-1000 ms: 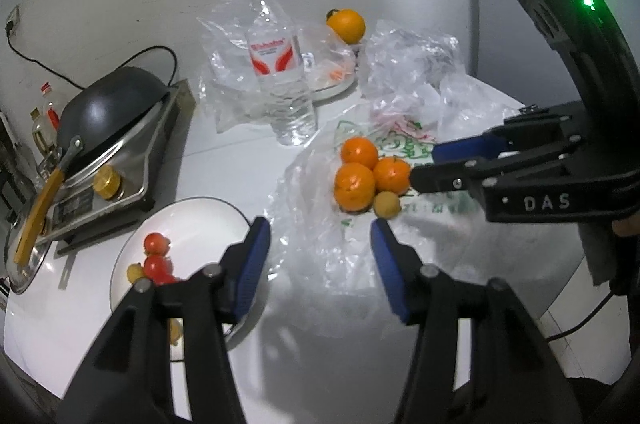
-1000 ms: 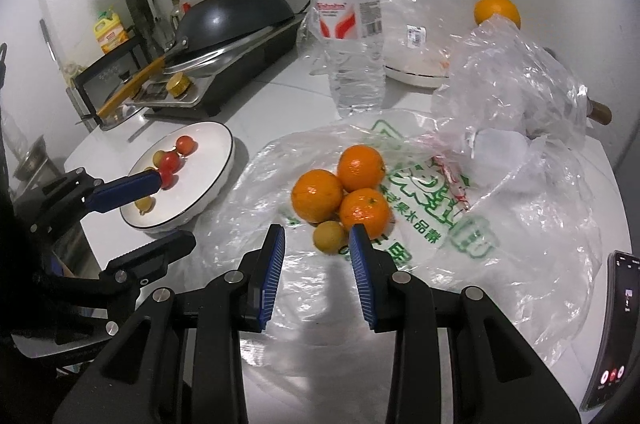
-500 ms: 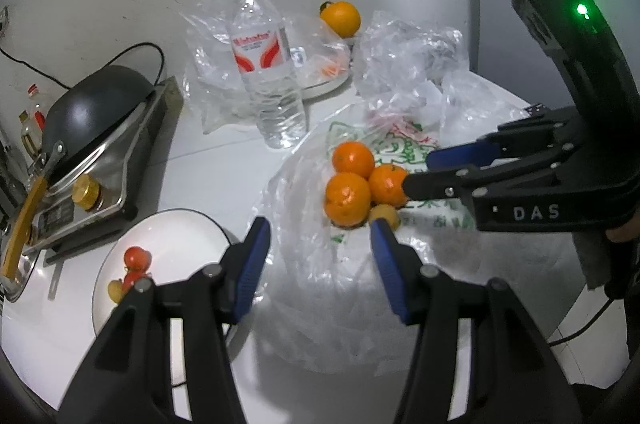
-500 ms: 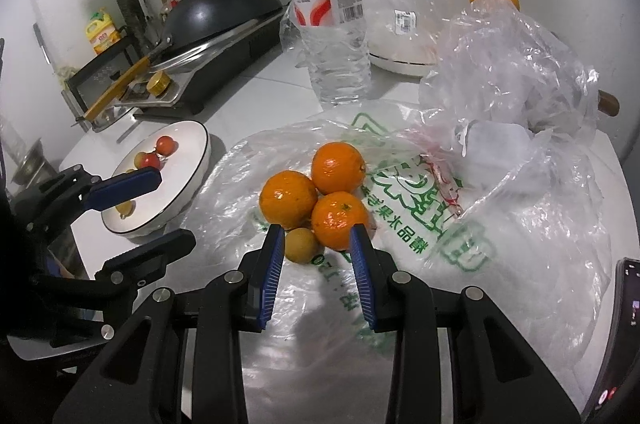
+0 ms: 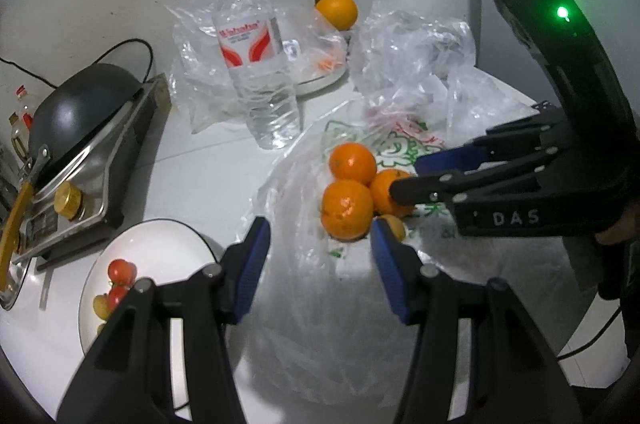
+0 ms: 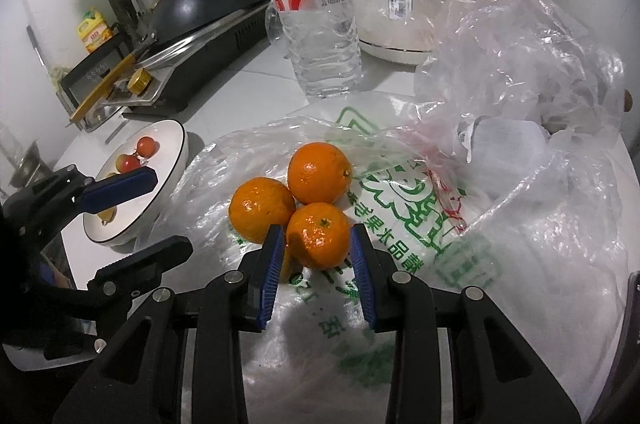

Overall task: Organize fruits
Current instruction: 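Close the right gripper on an orange while the left gripper grasps another orange, then lift both held oranges up from the bag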

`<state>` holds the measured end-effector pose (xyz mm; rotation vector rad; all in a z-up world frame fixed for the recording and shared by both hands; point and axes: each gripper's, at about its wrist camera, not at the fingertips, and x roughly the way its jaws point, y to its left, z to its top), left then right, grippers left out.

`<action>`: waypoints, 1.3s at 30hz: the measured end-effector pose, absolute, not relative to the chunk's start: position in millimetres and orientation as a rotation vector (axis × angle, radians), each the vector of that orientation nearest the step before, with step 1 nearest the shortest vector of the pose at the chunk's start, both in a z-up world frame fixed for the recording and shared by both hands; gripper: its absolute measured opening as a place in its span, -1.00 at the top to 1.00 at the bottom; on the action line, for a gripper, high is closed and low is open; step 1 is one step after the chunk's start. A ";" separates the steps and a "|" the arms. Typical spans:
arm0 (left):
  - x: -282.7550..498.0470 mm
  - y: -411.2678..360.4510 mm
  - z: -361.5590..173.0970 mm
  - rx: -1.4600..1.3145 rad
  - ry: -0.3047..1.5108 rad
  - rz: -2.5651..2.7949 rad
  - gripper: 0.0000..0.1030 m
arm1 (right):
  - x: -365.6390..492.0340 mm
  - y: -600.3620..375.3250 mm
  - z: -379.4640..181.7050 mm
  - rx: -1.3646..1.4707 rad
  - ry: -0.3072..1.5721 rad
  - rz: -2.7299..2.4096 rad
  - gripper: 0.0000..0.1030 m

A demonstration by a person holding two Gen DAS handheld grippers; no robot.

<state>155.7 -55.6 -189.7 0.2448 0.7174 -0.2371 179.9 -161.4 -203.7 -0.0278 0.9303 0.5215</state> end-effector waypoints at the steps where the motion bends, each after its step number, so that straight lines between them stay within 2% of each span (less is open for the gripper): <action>1: 157.2 -55.8 -190.4 0.245 0.719 -0.238 -0.04 | 181.2 -160.9 -204.8 -0.028 0.932 0.523 0.31; 5: 162.9 -56.3 -193.3 0.245 0.726 -0.240 -0.04 | 186.3 -158.6 -207.8 -0.028 0.938 0.527 0.21; 12: 169.5 -58.3 -196.6 0.251 0.733 -0.247 -0.04 | 193.2 -157.5 -213.4 -0.024 0.950 0.533 0.17; 39: 196.7 -79.1 -208.8 0.285 0.767 -0.268 -0.02 | 190.0 -189.0 -210.5 0.003 0.913 0.512 0.20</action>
